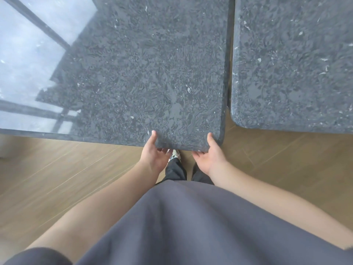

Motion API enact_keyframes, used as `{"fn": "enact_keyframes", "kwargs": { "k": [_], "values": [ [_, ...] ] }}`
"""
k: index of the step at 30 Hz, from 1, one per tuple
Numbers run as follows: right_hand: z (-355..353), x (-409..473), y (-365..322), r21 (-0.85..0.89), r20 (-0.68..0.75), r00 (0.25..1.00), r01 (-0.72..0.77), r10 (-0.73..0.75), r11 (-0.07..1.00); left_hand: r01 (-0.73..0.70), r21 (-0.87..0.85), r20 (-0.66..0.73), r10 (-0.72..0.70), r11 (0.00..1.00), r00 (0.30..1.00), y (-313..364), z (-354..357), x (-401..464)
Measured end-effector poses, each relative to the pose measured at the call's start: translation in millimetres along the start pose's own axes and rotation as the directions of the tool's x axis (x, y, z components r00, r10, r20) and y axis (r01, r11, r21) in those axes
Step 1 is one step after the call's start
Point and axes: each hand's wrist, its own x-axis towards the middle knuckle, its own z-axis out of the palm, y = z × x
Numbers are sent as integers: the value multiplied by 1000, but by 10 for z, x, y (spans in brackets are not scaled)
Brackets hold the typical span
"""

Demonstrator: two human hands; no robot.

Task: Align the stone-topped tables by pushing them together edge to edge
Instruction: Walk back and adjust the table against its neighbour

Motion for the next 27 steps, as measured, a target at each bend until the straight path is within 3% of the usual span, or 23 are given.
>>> {"fn": "enact_keyframes", "kwargs": {
  "k": [4,9,12,16,20,23,27],
  "values": [
    [34,89,8,76,13,1000,0,-1,997,-25,-23,-81,23,999,996,-12,49,137],
    [-52,149,-97,18,78,996,-35,33,999,-29,45,-126,34,999,991,-22,39,186],
    [-111,123,-129,-229,109,993,-18,44,973,-52,78,-155,64,996,986,6,64,187],
    [-127,146,-150,-280,68,988,-113,137,953,-63,131,-148,83,989,986,-13,45,228],
    [-164,236,-197,-2,47,970,-237,237,972,-82,147,-187,109,986,976,-19,47,255],
    [-171,244,-220,-3,36,958,-285,284,959,-100,147,-204,129,984,970,-22,61,270],
    [-159,286,-197,-127,48,978,-195,203,972,-104,126,-208,129,987,970,-52,91,275]
  ]
}}
